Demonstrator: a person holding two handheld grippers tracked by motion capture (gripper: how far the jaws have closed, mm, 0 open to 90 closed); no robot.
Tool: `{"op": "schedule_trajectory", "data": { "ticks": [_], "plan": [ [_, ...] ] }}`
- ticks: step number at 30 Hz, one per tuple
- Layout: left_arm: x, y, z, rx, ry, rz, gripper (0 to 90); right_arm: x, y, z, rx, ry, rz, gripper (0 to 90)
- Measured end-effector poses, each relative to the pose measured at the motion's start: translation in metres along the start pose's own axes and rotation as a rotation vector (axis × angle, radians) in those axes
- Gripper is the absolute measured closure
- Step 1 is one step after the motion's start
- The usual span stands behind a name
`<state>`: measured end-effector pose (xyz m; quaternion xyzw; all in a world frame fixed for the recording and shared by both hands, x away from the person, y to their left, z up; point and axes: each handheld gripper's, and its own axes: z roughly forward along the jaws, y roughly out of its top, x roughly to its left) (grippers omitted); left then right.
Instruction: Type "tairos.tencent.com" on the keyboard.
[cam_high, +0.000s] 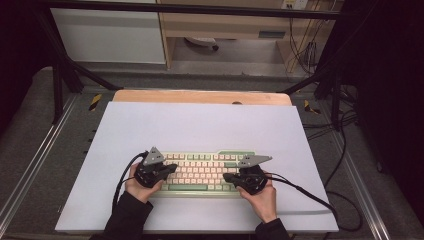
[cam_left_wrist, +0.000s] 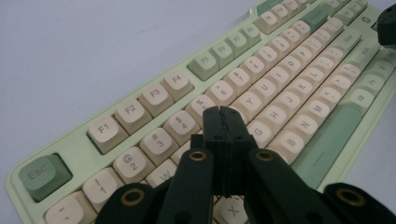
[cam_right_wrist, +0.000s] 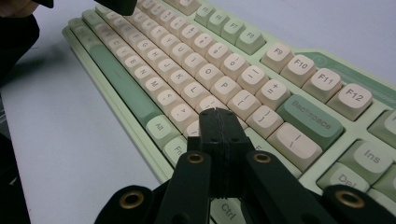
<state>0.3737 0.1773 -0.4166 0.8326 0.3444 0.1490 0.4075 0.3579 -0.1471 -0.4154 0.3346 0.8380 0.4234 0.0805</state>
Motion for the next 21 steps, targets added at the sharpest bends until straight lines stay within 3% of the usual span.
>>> {"op": "schedule_trajectory", "data": {
  "ticks": [21],
  "plan": [
    [0.008, -0.0058, 0.0058, 0.029, 0.035, -0.006, 89.9, 0.0, -0.0001, 0.0, -0.001, 0.001, -0.002, 90.0]
  ]
}}
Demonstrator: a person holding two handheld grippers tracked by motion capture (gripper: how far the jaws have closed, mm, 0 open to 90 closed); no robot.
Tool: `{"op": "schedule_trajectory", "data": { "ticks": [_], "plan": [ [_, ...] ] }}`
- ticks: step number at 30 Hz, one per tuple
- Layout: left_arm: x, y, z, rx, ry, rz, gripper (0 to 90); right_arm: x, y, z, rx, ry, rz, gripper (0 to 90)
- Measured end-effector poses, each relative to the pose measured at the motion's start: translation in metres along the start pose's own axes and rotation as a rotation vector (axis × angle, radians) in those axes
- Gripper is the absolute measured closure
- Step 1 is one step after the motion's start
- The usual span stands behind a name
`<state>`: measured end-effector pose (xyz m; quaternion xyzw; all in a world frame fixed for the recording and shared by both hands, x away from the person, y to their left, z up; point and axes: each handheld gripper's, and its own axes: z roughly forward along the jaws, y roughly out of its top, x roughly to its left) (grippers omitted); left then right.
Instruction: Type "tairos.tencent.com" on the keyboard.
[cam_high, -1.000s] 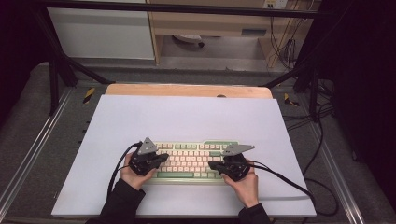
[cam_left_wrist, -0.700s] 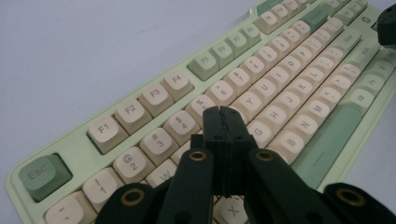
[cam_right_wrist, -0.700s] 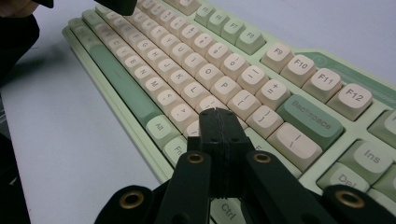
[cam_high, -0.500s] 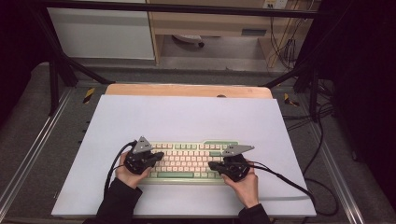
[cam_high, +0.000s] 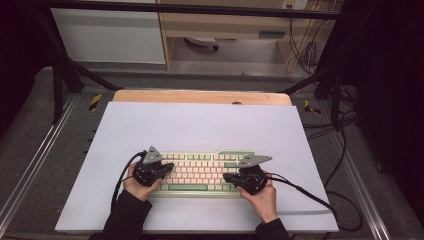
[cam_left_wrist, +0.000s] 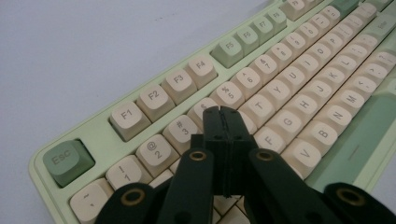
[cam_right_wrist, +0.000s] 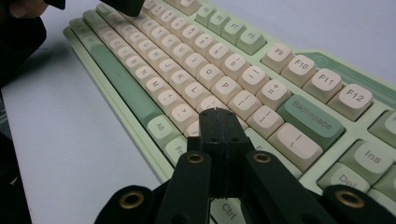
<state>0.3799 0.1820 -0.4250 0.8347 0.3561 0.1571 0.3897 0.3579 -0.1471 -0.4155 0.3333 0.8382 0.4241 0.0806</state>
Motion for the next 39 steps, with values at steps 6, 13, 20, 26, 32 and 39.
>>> {"op": "schedule_trajectory", "data": {
  "ticks": [6, 13, 20, 26, 32, 39],
  "plan": [
    [0.0, -0.001, 0.002, 0.003, -0.004, 0.002, 89.9, 0.0, 0.0, 0.0, 0.002, -0.001, 0.001, 90.0],
    [-0.001, -0.001, 0.003, 0.005, -0.003, 0.004, 89.9, 0.0, 0.0, 0.0, 0.001, 0.0, 0.0, 90.0],
    [-0.001, -0.002, 0.004, 0.01, -0.008, 0.005, 89.9, 0.0, 0.0, 0.0, 0.002, 0.001, 0.0, 90.0],
    [-0.003, 0.0, -0.002, -0.006, -0.019, 0.006, 90.0, 0.0, 0.0, -0.001, -0.004, 0.001, 0.001, 90.0],
    [-0.004, 0.0, -0.01, -0.017, -0.028, 0.005, 89.9, 0.001, 0.001, -0.001, -0.007, 0.007, 0.004, 90.0],
    [0.0, -0.004, -0.019, -0.019, -0.024, -0.003, 90.0, 0.002, 0.002, -0.001, -0.021, 0.02, 0.014, 90.0]
  ]
}}
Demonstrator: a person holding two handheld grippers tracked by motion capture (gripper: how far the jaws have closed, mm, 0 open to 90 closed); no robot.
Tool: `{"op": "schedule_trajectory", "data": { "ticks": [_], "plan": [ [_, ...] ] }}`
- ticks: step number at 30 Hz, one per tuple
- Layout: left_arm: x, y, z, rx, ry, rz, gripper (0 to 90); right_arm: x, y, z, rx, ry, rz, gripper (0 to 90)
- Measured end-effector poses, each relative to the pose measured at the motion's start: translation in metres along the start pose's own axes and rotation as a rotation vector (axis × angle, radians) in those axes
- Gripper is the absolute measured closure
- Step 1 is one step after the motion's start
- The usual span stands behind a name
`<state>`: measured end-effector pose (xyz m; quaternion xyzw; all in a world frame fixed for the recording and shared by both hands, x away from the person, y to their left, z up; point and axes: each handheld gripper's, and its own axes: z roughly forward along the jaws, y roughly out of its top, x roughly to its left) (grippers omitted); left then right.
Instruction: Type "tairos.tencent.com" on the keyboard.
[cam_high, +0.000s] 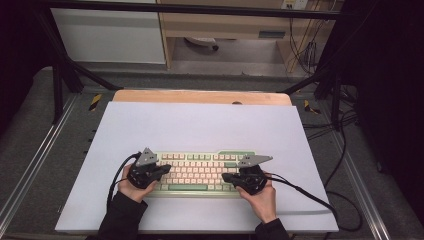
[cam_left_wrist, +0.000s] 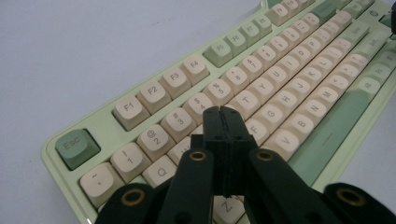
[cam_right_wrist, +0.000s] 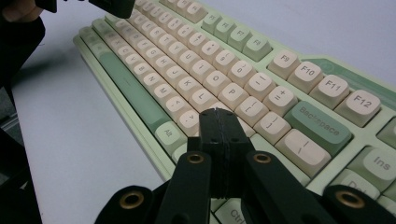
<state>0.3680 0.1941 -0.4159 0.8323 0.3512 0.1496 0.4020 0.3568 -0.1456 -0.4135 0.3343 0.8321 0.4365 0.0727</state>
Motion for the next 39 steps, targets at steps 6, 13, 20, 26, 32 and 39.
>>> {"op": "schedule_trajectory", "data": {
  "ticks": [6, 13, 20, 26, 32, 39],
  "plan": [
    [0.002, -0.004, -0.005, 0.002, 0.001, -0.007, 89.9, 0.002, 0.001, 0.003, 0.001, 0.011, 0.001, 90.0],
    [0.006, -0.011, -0.012, -0.002, -0.002, -0.017, 89.9, 0.008, 0.006, 0.008, 0.004, 0.021, -0.011, 90.0],
    [0.009, -0.017, -0.018, -0.001, 0.001, -0.026, 89.9, 0.015, 0.013, 0.015, 0.006, 0.038, -0.023, 90.0],
    [0.011, -0.02, -0.021, -0.002, 0.003, -0.031, 89.9, 0.022, 0.02, 0.021, 0.001, 0.055, -0.033, 90.0],
    [0.012, -0.02, -0.022, -0.008, 0.003, -0.035, 89.9, 0.027, 0.025, 0.028, 0.008, 0.056, -0.041, 90.0],
    [0.012, -0.02, -0.023, -0.015, 0.0, -0.038, 90.0, 0.032, 0.031, 0.043, 0.026, 0.064, -0.048, 90.0]
  ]
}}
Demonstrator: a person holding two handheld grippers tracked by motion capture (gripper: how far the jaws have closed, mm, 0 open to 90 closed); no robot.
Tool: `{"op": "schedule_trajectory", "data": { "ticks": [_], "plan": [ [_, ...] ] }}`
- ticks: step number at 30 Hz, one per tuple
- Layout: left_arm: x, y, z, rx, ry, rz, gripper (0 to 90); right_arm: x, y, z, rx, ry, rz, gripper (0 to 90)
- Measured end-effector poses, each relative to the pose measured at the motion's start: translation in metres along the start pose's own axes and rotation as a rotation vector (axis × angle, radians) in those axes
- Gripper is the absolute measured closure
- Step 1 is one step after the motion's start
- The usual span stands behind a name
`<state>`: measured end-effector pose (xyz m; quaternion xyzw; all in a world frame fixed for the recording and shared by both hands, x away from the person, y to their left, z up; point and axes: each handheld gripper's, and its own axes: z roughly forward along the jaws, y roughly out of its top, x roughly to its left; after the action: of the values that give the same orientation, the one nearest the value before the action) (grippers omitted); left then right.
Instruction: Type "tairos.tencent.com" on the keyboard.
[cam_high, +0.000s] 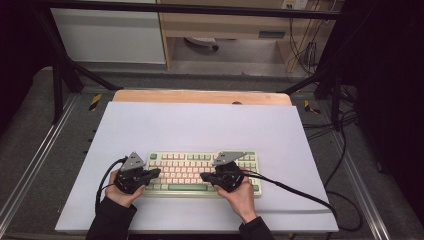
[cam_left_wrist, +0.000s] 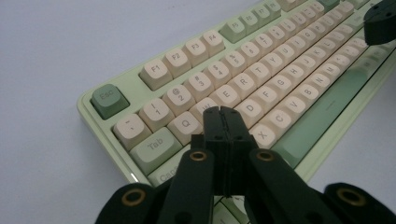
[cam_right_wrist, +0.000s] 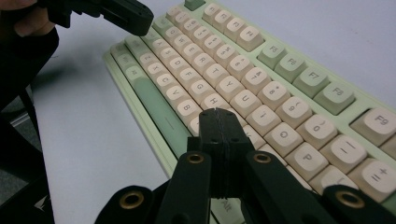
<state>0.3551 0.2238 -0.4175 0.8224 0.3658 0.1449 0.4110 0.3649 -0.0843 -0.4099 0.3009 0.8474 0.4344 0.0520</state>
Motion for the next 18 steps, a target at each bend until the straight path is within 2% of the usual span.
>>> {"op": "schedule_trajectory", "data": {
  "ticks": [14, 18],
  "plan": [
    [0.0, -0.001, 0.001, 0.002, 0.001, 0.001, 89.9, 0.007, 0.006, 0.029, 0.032, 0.017, -0.018, 90.0],
    [0.001, 0.0, 0.001, 0.0, 0.0, 0.002, 89.9, 0.007, 0.004, 0.033, 0.043, 0.009, -0.02, 90.0]
  ]
}}
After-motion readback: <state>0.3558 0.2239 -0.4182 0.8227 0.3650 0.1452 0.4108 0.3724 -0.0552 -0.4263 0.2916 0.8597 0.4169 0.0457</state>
